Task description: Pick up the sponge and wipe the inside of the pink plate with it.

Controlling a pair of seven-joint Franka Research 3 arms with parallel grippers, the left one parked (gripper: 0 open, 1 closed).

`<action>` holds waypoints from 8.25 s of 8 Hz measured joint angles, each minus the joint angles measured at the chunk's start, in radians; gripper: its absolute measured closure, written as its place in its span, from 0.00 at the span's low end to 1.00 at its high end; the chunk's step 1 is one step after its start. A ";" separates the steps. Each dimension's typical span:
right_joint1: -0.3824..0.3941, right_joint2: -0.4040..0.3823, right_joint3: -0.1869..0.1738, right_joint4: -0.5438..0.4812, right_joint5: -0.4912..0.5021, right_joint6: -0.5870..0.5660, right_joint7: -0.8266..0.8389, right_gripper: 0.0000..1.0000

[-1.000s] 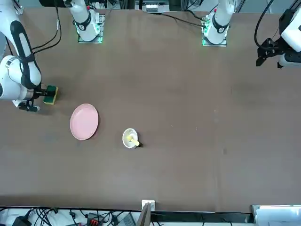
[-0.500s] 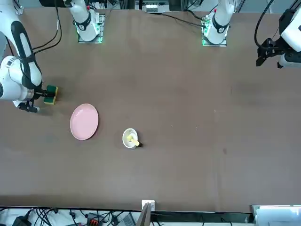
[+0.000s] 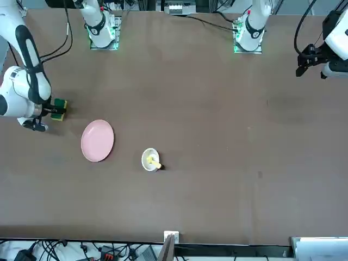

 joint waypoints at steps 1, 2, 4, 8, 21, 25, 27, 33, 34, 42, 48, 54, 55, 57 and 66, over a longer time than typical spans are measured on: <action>-0.001 0.004 -0.002 0.000 0.000 0.006 0.001 0.44; -0.001 0.004 -0.002 0.001 0.000 0.007 0.002 0.49; -0.002 0.001 -0.005 0.007 0.000 0.006 0.002 0.88; 0.003 -0.061 0.039 0.046 0.010 -0.010 0.001 0.92; 0.261 0.137 0.191 0.264 0.266 -0.083 0.470 0.92; 0.260 0.142 0.185 0.263 0.150 -0.102 0.470 0.92; 0.258 0.141 0.176 0.266 0.121 -0.099 0.470 0.92; 0.281 0.232 0.172 0.427 0.106 -0.090 0.553 0.92; 0.302 0.246 0.172 0.451 0.103 -0.090 0.589 0.92; 0.404 0.261 0.178 0.481 0.103 -0.283 0.802 0.92; 0.399 0.229 0.122 0.413 -0.033 -0.346 0.803 0.92; 0.381 0.226 0.104 0.422 -0.075 -0.248 0.803 0.92; 0.382 0.233 0.104 0.439 -0.045 -0.219 0.804 0.92; 0.396 0.251 0.108 0.475 0.066 -0.182 0.805 0.92; 0.460 0.229 0.106 0.428 0.110 -0.299 0.829 0.92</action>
